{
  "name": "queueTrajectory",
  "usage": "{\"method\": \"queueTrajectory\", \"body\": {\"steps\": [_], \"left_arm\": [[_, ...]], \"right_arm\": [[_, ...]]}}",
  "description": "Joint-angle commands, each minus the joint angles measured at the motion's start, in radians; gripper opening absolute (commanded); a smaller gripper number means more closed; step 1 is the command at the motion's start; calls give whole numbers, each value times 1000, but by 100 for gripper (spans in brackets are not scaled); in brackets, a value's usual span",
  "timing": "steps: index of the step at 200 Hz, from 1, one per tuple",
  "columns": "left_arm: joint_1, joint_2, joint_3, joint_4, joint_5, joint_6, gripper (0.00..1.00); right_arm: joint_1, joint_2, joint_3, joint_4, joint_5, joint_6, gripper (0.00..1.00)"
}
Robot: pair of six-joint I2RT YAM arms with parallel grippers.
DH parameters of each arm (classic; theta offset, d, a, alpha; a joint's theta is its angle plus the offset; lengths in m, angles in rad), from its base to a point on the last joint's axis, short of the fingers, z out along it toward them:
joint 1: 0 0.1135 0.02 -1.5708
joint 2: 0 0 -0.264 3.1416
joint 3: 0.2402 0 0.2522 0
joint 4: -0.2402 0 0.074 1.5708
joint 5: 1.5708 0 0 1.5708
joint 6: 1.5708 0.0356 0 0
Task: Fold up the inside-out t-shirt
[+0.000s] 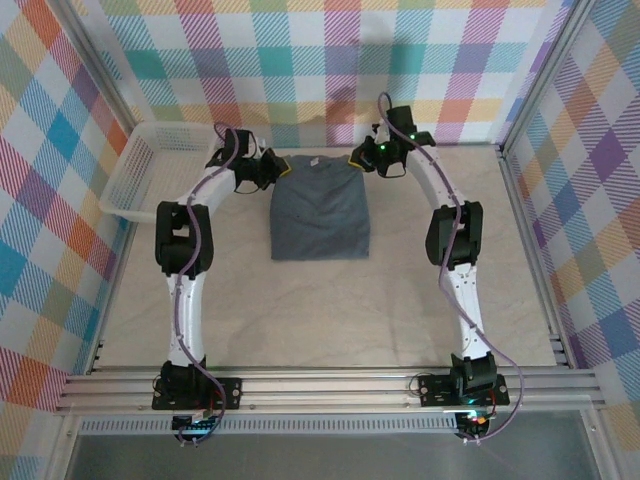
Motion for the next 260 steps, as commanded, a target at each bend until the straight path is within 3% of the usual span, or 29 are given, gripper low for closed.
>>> {"method": "queueTrajectory", "body": {"steps": [1, 35, 67, 87, 115, 140, 153, 178, 227, 260], "left_arm": [[4, -105, -68, 125, 31, -33, 0], [5, -129, -46, 165, 46, -64, 0], [22, -106, 223, 109, 177, -120, 0], [32, -204, 253, 68, 188, -70, 0], [3, -426, 41, 21, 146, 136, 0], [-72, -604, -386, 66, 51, 273, 0], [-121, -679, -636, 143, -24, 283, 0], [-184, -769, -966, 273, -84, 203, 0], [-237, -1077, -1285, 249, -322, 152, 0], [-240, -1188, -1330, 208, -390, 206, 0]], "right_arm": [[1, -50, -9, -58, -93, -40, 0], [-3, -50, 70, -56, -84, -28, 0], [-45, -11, 370, -37, -143, 105, 0], [-62, -109, 317, 64, -200, 136, 0], [-26, -303, 39, 110, -268, -17, 0], [25, -485, -446, 204, -260, -216, 0], [48, -571, -735, 373, -284, -217, 0], [86, -654, -1088, 511, -319, -209, 0], [131, -809, -1490, 649, -284, -132, 0], [132, -909, -1542, 650, -202, -131, 0]]}}
